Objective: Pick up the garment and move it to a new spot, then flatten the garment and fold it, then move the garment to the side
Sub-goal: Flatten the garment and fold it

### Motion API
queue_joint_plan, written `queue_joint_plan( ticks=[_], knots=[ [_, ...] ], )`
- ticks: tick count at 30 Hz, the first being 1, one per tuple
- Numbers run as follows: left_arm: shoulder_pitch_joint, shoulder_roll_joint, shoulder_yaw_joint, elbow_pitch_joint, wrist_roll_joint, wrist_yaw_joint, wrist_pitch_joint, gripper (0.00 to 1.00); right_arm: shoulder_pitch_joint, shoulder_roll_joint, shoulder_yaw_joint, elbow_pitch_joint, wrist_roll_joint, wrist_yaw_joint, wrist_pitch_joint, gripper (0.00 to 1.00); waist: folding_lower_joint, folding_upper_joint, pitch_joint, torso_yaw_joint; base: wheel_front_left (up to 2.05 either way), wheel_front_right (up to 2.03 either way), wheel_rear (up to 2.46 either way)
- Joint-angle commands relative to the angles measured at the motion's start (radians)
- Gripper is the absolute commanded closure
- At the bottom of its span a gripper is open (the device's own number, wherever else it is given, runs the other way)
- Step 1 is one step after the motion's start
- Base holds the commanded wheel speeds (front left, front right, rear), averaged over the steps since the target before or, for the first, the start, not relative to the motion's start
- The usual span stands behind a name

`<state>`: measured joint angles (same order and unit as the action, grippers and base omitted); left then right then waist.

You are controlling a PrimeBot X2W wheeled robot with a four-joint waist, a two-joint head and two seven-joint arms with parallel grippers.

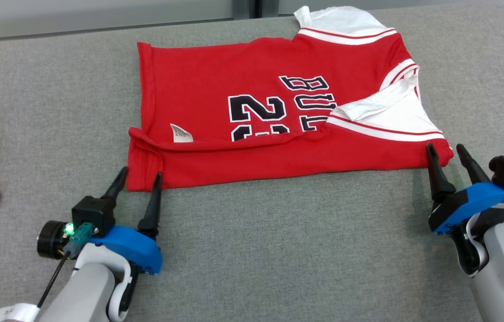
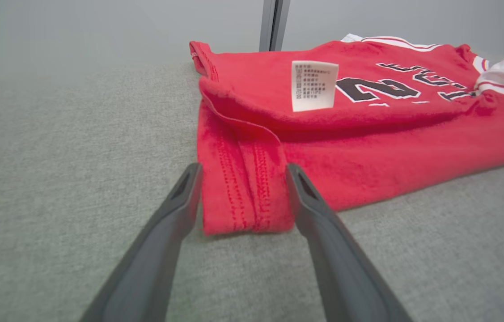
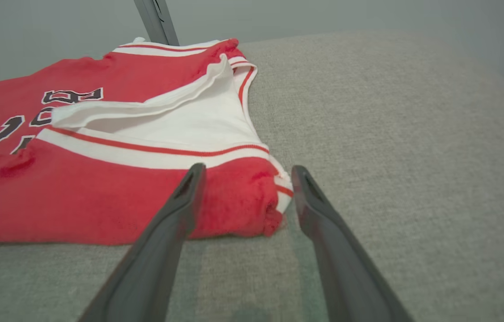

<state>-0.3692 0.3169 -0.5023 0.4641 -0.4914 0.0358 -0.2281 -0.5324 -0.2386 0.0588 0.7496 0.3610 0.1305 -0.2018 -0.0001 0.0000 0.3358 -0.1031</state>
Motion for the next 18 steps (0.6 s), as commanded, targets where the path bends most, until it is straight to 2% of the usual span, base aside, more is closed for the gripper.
queue_joint_plan(
  ticks=[1, 3, 17, 18],
  knots=[
    [-0.016, 0.013, 0.000, 0.012, 0.011, 0.011, 0.003, 0.00, 0.005, 0.003, -0.004, 0.008, -0.007, 0.001, 0.003, 0.00, 0.0001, 0.0000, 0.004, 0.001, 0.00, 0.00, 0.00],
    [-0.021, 0.014, 0.000, 0.030, 0.008, 0.016, 0.011, 0.00, 0.001, 0.007, -0.010, 0.024, -0.014, 0.001, 0.006, 0.00, 0.0001, 0.0000, 0.008, 0.003, 0.00, 0.00, 0.00],
    [-0.026, -0.012, -0.016, 0.075, -0.039, -0.024, 0.048, 0.00, -0.030, 0.026, -0.034, 0.132, -0.037, 0.001, -0.006, 0.00, 0.0001, 0.0000, 0.002, 0.003, 0.00, 0.00, 0.00],
    [-0.027, -0.012, -0.016, 0.079, -0.042, -0.026, 0.052, 0.30, -0.033, 0.029, -0.033, 0.137, -0.035, 0.001, -0.007, 0.00, 0.0001, 0.0000, 0.001, 0.002, 0.00, 0.00, 0.00]
  ],
)
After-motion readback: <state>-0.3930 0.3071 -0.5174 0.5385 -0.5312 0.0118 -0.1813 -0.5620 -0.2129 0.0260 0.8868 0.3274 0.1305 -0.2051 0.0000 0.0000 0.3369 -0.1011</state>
